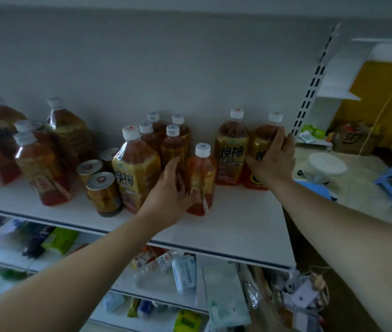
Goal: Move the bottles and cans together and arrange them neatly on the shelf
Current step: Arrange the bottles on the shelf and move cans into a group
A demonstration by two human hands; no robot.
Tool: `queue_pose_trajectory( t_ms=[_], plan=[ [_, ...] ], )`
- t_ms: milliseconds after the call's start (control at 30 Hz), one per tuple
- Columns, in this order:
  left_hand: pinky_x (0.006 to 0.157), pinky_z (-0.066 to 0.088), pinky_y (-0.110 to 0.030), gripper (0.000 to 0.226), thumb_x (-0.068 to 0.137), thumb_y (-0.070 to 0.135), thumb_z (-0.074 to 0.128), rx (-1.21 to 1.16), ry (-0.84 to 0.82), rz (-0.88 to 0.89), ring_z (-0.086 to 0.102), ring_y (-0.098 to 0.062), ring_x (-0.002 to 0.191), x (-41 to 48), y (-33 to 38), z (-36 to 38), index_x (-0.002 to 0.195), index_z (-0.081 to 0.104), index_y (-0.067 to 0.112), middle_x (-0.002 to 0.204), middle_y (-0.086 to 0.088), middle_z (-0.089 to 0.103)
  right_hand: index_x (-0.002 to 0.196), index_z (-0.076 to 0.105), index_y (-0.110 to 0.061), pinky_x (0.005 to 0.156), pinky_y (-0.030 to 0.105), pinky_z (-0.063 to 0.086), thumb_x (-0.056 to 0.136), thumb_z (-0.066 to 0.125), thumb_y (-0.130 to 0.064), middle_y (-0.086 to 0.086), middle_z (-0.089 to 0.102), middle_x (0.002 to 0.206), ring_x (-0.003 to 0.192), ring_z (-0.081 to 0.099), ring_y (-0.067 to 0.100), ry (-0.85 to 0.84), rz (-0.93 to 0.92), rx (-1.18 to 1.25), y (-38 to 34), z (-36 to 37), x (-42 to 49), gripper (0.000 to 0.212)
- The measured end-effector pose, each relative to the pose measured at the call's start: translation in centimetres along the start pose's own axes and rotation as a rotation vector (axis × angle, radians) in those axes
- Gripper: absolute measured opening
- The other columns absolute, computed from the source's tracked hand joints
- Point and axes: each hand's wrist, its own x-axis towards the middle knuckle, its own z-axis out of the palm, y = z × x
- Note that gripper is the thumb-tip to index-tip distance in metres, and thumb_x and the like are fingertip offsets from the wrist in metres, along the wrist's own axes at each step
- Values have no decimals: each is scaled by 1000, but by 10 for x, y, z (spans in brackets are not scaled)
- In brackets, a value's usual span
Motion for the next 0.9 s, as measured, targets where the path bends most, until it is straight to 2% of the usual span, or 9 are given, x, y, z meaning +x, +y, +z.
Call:
queue_pose_trajectory(
  t_ms=[67,133,233,333,500,600,667,800,900],
  plan=[
    [101,44,-38,83,76,40,71,-5,2,-1,47,-14,123,-11,-3,-15,139,18,41,140,4,44,153,12,-12,117,52,10,84,67,-44,23,9,158,146,6,36,78,-131,11,-21,-5,-10,93],
    [89,48,-27,69,78,36,70,19,83,27,53,-12,112,-22,-5,-31,137,35,28,128,4,52,149,25,-8,115,51,16,85,66,-37,26,22,153,143,16,39,114,-318,81,-52,-7,-24,81],
    [65,38,-19,33,78,35,67,133,315,97,54,-9,84,-37,-10,-60,108,57,28,93,15,52,137,44,-1,109,48,29,87,65,-28,25,40,140,132,33,39,113,-539,179,-103,-7,-47,61],
    [76,39,-27,35,77,33,68,199,413,49,50,-20,98,-37,-30,-86,109,56,22,102,5,50,131,51,-3,106,37,32,88,63,-32,18,52,130,124,44,32,42,-654,255,-155,1,-65,53],
    [109,25,-49,88,73,50,67,478,217,-145,20,-31,137,-21,-72,-113,145,24,22,151,-5,22,148,26,-19,107,36,36,77,71,-53,6,43,145,131,42,23,-458,-459,335,-211,38,-87,91],
    [113,19,-47,94,80,52,62,537,14,-150,7,-29,144,-12,-104,-122,151,6,23,159,-3,5,152,7,-28,108,38,36,67,82,-48,4,36,151,133,39,22,-468,-386,336,-212,56,-93,115],
    [116,16,-43,82,88,47,54,605,-58,-99,1,-27,145,-11,-119,-122,151,9,20,159,-4,3,151,-3,-35,109,37,35,64,86,-41,4,30,152,135,37,22,-480,-348,322,-205,65,-98,125],
    [112,21,-45,70,89,40,55,636,47,-29,5,-24,144,-14,-127,-118,148,21,22,158,-1,13,150,8,-33,102,26,28,67,84,-35,3,32,148,133,36,21,-351,-340,309,-188,69,-109,112],
    [113,10,-50,69,86,42,54,695,74,0,6,-25,143,-13,-121,-118,146,24,23,157,-3,15,145,12,-41,99,26,30,66,83,-35,-2,38,140,127,39,15,-279,-322,340,-174,57,-122,105]
  ],
)
